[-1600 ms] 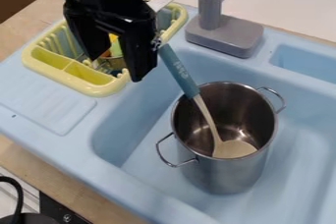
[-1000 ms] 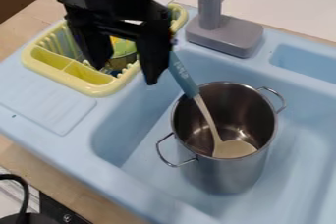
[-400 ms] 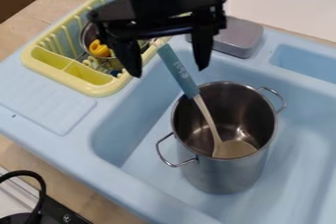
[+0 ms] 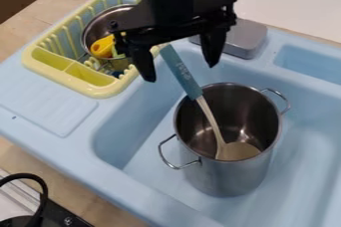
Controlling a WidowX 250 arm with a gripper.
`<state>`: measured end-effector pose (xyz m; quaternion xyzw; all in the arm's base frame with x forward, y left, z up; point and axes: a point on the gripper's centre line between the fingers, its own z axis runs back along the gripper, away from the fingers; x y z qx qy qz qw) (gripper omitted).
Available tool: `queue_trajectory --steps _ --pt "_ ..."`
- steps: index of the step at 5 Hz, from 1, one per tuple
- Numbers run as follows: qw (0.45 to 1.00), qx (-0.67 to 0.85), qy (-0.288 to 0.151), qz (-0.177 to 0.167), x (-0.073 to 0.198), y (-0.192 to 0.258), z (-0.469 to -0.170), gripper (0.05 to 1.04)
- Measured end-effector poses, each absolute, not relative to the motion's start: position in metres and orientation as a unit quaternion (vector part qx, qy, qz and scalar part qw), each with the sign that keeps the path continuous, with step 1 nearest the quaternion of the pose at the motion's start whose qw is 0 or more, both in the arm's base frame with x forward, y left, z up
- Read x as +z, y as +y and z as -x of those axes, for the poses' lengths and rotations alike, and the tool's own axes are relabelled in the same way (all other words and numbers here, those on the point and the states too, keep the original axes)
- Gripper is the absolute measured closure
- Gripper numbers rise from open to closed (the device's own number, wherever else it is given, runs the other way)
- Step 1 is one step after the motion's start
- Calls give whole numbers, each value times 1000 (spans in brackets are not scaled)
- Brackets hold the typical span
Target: Puts the white spoon in the right sie of the sink fro the sufuria
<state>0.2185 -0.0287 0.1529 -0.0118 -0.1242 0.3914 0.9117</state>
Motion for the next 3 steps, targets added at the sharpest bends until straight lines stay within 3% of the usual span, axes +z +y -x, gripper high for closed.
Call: queue_trajectory --steps 2,3 --pt "880 458 -122 -12 147 -19 -225 85" --pt "869 480 -121 -7 142 -19 -224 85"
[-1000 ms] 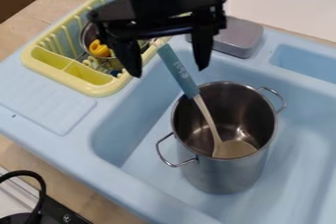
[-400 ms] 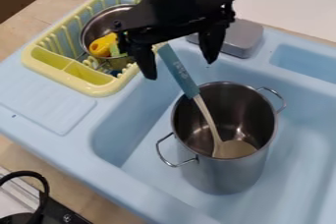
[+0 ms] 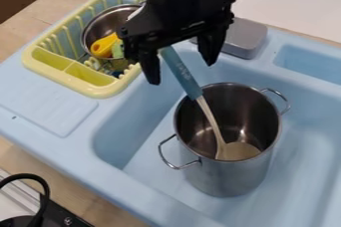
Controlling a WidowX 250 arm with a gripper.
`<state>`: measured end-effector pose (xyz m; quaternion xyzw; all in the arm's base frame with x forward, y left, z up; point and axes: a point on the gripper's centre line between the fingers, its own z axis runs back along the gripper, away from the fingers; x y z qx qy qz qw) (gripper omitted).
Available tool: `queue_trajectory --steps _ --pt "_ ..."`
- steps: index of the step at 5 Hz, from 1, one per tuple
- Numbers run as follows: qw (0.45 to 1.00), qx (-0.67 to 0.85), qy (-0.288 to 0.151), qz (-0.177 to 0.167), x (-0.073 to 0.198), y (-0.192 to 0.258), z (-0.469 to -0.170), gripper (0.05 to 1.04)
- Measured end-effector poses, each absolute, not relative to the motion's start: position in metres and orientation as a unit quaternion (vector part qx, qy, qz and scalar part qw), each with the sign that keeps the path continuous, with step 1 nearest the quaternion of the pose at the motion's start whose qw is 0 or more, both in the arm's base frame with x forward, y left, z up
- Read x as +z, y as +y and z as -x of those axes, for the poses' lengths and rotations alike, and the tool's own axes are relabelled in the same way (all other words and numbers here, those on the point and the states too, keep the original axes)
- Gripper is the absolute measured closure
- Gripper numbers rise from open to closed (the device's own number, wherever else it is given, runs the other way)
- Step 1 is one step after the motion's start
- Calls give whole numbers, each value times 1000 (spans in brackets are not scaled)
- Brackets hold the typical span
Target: Puts the white spoon in the right sie of the sink fro the sufuria
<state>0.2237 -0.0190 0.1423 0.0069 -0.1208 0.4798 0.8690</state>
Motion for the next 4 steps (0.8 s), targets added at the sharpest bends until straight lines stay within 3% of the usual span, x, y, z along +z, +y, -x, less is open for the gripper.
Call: queue_trajectory --steps 1,3,4 --pt "858 498 -123 13 136 -14 -222 131" --pt "843 523 -126 17 132 -13 -222 686" --pt "838 531 -122 25 131 -14 -222 840"
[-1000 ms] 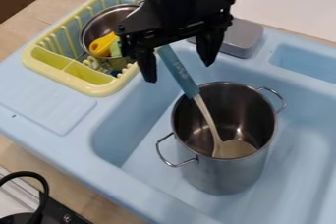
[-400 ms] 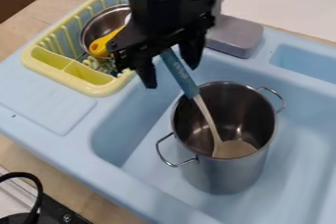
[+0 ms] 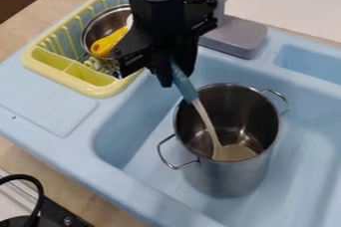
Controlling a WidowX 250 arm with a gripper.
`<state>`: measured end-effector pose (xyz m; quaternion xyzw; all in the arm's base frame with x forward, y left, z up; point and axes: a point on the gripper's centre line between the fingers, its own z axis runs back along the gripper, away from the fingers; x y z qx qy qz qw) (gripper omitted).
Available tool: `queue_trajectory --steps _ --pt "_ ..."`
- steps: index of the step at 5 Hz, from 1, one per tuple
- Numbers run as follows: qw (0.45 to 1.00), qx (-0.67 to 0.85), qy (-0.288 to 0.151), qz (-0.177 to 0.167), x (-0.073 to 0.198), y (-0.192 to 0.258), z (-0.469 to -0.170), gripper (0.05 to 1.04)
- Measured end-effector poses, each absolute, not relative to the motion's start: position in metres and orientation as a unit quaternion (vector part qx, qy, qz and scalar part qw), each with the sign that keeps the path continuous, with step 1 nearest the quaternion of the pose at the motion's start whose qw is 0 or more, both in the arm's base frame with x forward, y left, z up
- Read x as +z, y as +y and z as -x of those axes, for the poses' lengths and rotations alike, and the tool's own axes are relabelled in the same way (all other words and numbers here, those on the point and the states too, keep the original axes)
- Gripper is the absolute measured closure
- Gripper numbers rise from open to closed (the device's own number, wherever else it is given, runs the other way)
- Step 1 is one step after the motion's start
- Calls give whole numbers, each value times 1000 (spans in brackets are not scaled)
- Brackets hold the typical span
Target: Puts the white spoon in the right sie of the sink fro the sufuria
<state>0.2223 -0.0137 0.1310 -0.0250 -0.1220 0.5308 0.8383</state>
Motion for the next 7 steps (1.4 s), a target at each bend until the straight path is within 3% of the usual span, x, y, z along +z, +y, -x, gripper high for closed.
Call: queue_trajectory --steps 3,5,7 --pt "841 531 -95 39 144 -17 -219 846" --pt "846 517 -123 40 161 -21 -221 846" --pt "843 512 -156 47 195 -22 -224 846"
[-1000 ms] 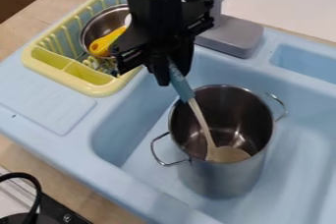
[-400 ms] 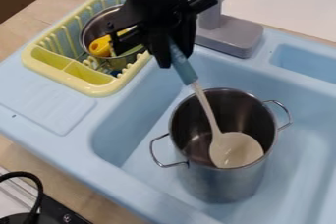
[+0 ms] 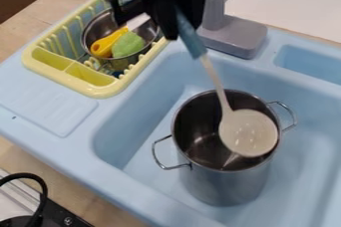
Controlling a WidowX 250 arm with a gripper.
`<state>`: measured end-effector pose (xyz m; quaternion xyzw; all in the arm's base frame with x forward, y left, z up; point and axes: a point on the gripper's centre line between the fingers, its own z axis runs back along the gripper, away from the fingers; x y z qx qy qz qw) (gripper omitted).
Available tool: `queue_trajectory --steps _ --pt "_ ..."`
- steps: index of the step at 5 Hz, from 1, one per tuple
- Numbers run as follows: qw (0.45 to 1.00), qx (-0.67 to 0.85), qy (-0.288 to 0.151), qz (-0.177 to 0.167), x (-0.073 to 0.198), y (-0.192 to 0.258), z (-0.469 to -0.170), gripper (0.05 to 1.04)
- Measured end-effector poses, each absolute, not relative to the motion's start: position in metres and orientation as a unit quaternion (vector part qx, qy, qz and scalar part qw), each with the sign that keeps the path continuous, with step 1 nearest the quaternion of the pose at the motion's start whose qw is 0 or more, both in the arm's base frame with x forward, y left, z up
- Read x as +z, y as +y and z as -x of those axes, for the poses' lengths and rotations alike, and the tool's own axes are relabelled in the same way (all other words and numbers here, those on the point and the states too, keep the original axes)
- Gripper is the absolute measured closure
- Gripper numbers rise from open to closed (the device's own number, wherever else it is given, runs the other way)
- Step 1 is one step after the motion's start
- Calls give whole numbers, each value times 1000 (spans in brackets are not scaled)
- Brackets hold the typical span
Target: Puts the white spoon in the right sie of the sink fro the sufuria
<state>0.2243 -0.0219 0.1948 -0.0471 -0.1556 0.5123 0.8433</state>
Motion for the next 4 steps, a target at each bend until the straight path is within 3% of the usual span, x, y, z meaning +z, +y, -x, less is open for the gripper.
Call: queue_trajectory --steps 2,4 --pt "830 532 -152 68 211 2 -225 846" --pt "800 572 -157 90 221 51 -203 846"
